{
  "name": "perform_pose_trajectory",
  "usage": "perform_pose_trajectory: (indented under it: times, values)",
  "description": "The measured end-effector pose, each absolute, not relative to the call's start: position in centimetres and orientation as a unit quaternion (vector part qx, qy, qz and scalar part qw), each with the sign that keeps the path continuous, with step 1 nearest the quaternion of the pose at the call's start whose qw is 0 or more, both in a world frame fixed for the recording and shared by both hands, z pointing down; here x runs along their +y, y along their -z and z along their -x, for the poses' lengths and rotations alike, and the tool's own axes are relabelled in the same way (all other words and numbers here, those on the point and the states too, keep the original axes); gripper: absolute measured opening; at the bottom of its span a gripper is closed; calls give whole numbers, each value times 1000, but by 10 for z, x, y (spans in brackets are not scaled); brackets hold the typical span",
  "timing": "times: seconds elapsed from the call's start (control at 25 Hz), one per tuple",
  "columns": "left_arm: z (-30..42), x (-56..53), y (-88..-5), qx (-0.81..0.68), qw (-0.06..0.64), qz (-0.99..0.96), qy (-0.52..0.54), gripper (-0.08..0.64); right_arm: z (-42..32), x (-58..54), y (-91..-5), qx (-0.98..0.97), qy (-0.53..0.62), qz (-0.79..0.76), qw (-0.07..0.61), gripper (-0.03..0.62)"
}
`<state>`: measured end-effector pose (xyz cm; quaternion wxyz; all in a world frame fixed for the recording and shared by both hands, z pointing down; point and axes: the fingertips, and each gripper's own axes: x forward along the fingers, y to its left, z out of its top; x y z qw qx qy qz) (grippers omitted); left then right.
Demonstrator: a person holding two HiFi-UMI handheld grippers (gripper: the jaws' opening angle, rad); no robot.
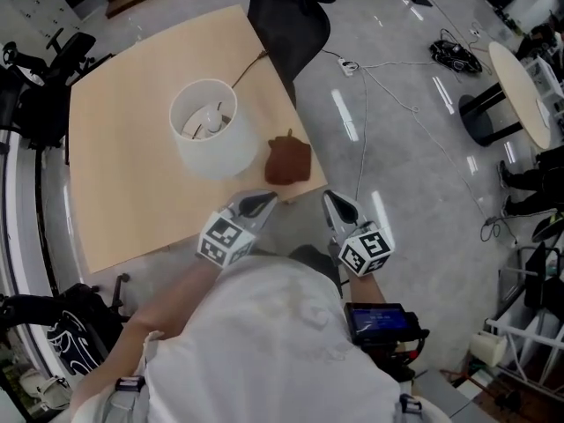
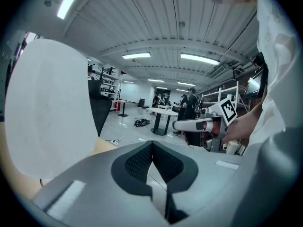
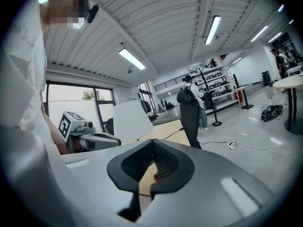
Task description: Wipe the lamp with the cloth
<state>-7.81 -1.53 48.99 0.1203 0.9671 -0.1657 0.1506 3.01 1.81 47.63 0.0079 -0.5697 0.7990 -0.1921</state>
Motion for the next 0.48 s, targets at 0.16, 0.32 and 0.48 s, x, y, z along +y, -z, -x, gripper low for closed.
perform_pose_trajectory:
  times: [0.16,0.32,0.48]
  values:
    - [64,-26,-495,-172,121,-965,-158,2,-40,-1,-482,806,199,557,6,12]
    - [45,-37,-506,-192,140,-956,-174,2,-51,-16,-490,820,207,533,-2,12]
    - [27,-51,-520,-218,158,-945,-187,2,-69,-31,-497,837,210,505,-15,12]
